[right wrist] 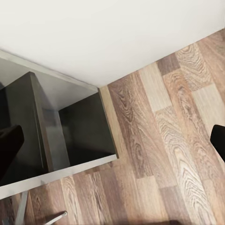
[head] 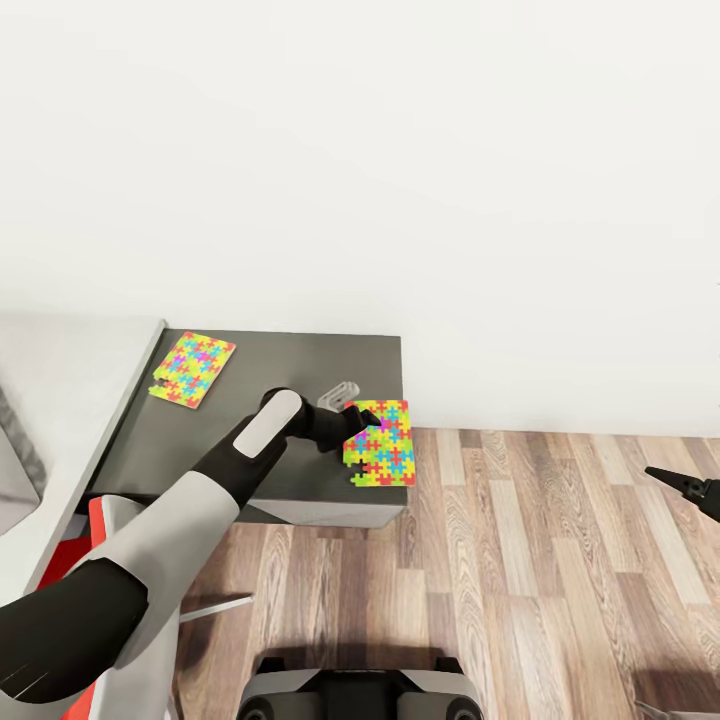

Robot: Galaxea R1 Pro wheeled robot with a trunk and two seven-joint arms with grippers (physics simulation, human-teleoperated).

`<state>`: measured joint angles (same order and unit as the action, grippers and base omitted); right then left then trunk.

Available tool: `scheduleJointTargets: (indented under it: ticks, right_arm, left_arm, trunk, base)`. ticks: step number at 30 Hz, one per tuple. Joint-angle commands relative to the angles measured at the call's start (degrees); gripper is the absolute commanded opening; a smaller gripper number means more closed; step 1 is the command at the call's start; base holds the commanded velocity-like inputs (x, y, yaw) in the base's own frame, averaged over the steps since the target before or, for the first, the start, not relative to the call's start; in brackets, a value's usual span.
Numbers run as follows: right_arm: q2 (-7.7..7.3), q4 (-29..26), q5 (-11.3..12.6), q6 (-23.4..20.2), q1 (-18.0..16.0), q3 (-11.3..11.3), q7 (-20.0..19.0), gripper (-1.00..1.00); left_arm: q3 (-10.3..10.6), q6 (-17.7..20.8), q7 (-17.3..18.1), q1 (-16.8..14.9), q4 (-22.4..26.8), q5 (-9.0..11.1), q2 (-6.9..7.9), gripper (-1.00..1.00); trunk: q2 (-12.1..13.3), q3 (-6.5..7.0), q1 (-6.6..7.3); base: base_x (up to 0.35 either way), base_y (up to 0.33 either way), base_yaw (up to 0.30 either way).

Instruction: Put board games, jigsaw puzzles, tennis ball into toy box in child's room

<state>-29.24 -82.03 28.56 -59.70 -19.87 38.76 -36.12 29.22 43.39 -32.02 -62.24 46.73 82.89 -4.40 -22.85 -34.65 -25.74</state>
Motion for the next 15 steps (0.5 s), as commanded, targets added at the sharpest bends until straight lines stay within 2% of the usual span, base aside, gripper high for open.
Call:
scheduleJointTargets:
  ticks: [1,6,15]
  right_arm:
    - [0.01,0.0,-0.3,-0.3,0.0,0.1,-0.4,1.00]
    - [0.04,0.0,-0.3,-0.3,-0.1,0.1,-0.4,1.00]
    - [0.06,0.0,-0.3,-0.3,-0.1,0.1,-0.4,1.00]
  left_arm:
    - [0.1,0.1,-0.7,0.0,-0.4,0.6,0.01,1.00]
    - [0.2,0.1,-0.7,0.0,-0.4,0.4,0.05,1.00]
    - [0.1,0.1,-0.8,0.5,-0.3,0.1,0.08,1.00]
  trunk:
    - [-0.1,-0.09,-0.05]
    - [-0.1,-0.09,-0.05]
    - [-0.1,-0.09,-0.05]
  base:
    - [-0.001,-0.012,0.000]
    - [-0.001,-0.059,0.000]
    - [0.016,-0.152,0.000]
